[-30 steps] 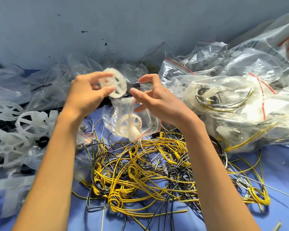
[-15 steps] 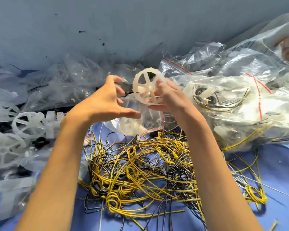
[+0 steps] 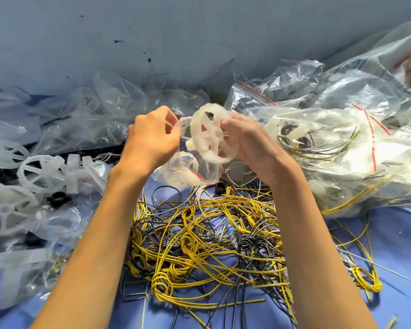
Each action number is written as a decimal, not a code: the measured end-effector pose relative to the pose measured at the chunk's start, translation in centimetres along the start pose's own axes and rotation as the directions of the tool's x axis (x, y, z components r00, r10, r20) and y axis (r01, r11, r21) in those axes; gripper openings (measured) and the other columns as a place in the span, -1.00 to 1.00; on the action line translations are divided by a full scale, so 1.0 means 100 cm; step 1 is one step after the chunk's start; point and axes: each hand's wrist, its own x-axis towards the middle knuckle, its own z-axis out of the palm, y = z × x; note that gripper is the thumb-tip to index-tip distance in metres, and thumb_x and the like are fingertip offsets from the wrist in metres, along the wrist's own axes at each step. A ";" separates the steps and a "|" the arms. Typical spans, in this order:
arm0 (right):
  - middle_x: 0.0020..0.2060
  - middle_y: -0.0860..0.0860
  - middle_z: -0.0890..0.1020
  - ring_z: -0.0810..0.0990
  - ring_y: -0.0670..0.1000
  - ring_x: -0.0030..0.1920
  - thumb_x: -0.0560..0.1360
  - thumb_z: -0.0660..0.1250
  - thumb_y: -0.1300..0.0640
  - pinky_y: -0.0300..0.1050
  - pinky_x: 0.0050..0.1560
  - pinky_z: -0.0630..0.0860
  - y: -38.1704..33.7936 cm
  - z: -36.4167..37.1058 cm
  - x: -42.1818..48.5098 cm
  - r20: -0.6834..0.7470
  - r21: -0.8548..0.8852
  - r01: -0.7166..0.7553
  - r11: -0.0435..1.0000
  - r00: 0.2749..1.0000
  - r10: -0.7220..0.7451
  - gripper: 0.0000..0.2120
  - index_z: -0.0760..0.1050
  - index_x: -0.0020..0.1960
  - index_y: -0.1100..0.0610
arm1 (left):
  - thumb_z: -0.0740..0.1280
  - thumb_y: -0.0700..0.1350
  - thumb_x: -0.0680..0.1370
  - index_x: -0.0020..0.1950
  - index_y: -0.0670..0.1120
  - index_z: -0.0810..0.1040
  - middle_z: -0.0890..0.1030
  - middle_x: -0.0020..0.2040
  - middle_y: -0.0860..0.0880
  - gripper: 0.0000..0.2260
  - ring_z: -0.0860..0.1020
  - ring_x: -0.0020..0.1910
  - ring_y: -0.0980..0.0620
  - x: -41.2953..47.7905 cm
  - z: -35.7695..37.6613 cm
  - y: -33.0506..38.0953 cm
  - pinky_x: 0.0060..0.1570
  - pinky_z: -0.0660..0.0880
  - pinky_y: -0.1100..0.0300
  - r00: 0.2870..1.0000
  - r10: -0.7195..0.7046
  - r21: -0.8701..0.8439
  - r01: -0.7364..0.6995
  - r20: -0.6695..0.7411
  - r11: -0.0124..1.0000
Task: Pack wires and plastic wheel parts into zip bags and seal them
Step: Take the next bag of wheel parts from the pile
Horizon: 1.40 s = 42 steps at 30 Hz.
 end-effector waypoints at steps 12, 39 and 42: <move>-0.04 0.11 0.61 0.55 -0.03 -0.10 0.52 0.16 0.44 -0.04 0.10 0.51 0.006 0.002 0.006 -0.015 -0.134 -0.046 0.990 0.999 0.045 -0.66 0.40 0.22 0.17 | 0.34 -0.11 0.53 0.02 -0.05 0.65 0.52 -0.18 0.01 -0.87 0.48 -0.26 0.05 -0.003 -0.001 0.024 -0.04 0.49 0.09 0.972 0.218 -0.083 -0.226 -0.090 0.971; -0.16 -0.02 0.65 0.56 -0.06 -0.14 0.44 0.35 0.16 -0.27 -0.14 0.40 0.025 -0.006 0.009 -0.310 -0.758 -0.153 0.634 0.940 -0.144 -0.87 0.63 -0.04 0.08 | 0.20 -0.15 0.51 0.08 -0.09 0.53 0.62 -0.05 -0.16 -0.81 0.54 -0.01 -0.16 0.010 -0.044 -0.019 0.00 0.39 0.09 0.853 -0.136 -0.058 0.124 -0.505 0.991; 0.05 -0.02 0.66 0.58 -0.04 0.02 0.39 0.46 0.07 -0.21 0.10 0.48 0.050 -0.011 0.004 -0.063 -0.864 -0.209 0.459 0.948 0.313 -0.71 0.62 0.12 0.02 | 0.15 -0.20 0.50 -0.05 0.13 0.31 0.48 -0.31 0.01 -0.80 0.51 -0.17 -0.07 0.006 -0.045 -0.006 -0.10 0.38 0.10 0.857 -0.091 -0.179 -0.002 -0.507 0.984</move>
